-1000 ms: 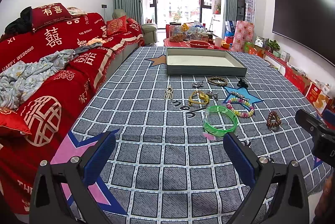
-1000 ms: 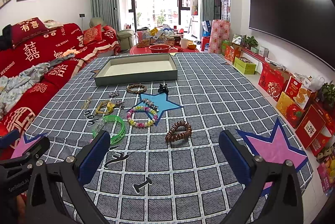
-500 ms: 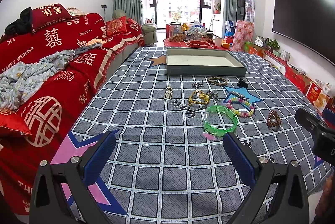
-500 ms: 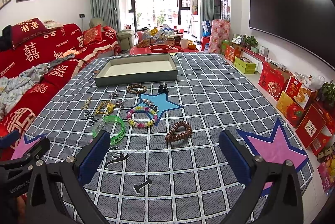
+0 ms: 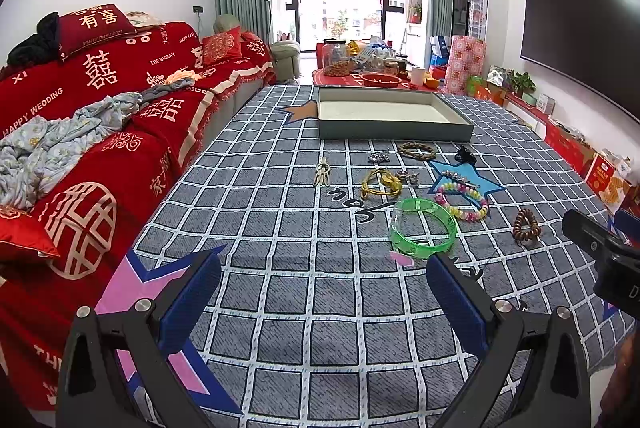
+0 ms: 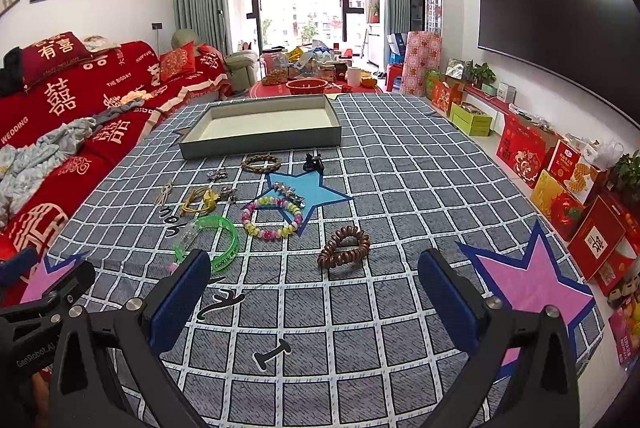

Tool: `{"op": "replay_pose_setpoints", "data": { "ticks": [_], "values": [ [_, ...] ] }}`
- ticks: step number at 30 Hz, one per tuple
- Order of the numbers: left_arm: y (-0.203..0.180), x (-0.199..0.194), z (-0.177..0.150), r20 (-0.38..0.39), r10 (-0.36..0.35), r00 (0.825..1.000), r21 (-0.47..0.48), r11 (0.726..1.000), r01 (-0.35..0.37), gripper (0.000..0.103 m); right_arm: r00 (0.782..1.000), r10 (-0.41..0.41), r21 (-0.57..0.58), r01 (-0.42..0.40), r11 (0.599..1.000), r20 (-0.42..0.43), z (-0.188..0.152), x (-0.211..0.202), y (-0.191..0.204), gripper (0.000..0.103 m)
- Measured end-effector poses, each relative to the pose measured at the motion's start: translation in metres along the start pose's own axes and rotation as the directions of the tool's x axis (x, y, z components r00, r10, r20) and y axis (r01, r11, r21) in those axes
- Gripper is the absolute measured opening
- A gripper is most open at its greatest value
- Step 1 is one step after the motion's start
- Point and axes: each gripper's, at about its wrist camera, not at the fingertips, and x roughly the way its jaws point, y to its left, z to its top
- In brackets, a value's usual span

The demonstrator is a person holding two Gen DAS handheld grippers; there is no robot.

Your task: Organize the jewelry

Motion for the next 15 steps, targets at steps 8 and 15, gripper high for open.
{"op": "replay_pose_setpoints", "data": {
  "ticks": [8, 15],
  "values": [
    [-0.0007, 0.0017, 0.0000, -0.003, -0.001, 1.000, 0.000, 1.000, 0.001, 0.103, 1.000, 0.002, 0.002, -0.002, 1.000, -0.002, -0.0002, 0.0000, -0.0010, 0.103],
    [-0.0036, 0.0055, -0.0008, -0.004, -0.009, 1.000, 0.007, 1.000, 0.009, 0.103, 1.000, 0.015, -0.002, -0.015, 1.000, -0.014, 0.0016, 0.0050, -0.0011, 0.103]
  ]
}}
